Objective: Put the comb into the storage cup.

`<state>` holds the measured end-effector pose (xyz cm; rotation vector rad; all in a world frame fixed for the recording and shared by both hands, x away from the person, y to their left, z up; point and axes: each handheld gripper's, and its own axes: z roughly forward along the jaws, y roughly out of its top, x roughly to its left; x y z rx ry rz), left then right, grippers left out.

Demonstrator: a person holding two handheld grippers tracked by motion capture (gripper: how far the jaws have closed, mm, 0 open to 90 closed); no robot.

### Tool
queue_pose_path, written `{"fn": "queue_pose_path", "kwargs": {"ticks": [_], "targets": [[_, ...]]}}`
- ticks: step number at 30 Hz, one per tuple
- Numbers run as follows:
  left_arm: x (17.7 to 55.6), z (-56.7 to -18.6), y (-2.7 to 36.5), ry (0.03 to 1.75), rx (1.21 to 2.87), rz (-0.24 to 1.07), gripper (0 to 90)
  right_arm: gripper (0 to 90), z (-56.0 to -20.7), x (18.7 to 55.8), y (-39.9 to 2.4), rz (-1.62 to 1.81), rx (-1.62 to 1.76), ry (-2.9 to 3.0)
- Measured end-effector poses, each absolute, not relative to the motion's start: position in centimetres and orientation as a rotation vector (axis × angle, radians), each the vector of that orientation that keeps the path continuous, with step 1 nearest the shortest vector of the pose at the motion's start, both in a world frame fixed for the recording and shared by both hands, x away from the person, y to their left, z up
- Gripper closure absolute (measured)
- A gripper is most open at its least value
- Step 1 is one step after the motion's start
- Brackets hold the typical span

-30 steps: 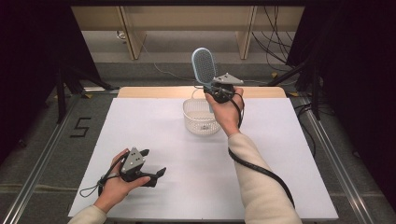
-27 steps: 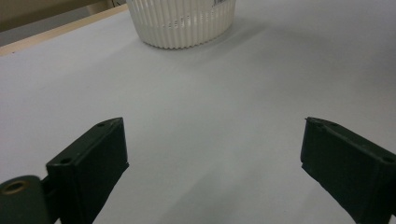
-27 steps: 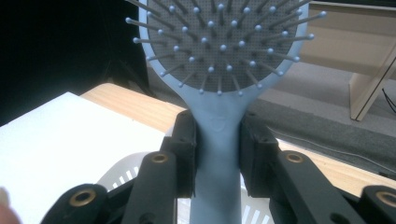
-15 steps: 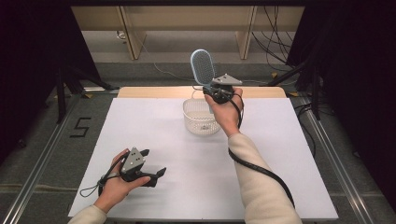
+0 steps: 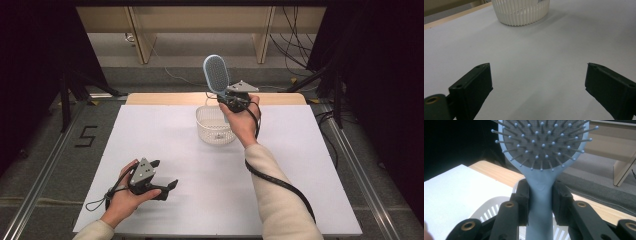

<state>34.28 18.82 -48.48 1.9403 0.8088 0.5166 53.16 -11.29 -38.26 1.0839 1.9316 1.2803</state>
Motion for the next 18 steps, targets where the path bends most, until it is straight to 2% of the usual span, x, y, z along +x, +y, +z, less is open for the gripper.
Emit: {"fn": "queue_pose_path", "kwargs": {"ticks": [18], "targets": [[34.27,-48.47,18.80,0.808,1.941,0.517,6.8,70.3,-38.92,53.20,-11.53,1.277,1.073,1.928]]}}
